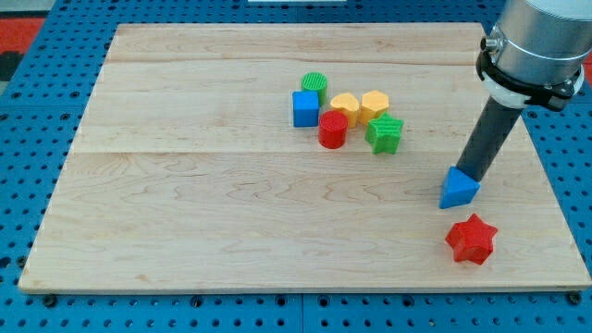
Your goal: Push blue triangle closer to the red star
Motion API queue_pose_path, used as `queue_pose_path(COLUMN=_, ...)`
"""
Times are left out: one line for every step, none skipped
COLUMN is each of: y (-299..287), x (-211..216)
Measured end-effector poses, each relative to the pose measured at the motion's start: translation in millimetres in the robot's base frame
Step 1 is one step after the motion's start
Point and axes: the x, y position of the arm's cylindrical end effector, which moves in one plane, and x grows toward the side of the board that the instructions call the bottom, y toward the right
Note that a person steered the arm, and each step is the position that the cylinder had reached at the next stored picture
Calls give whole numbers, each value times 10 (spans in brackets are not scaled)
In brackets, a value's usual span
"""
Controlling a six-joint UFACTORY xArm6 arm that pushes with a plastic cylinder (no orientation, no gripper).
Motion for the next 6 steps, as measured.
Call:
queue_pose_path(y=-74, x=-102)
queue_pose_path(y=-86, x=4)
queue_pose_path(y=-160, x=50)
queue_pose_path(y=-167, x=59)
queue_pose_path(y=-167, x=216)
queue_pose_path(y=-162, x=168)
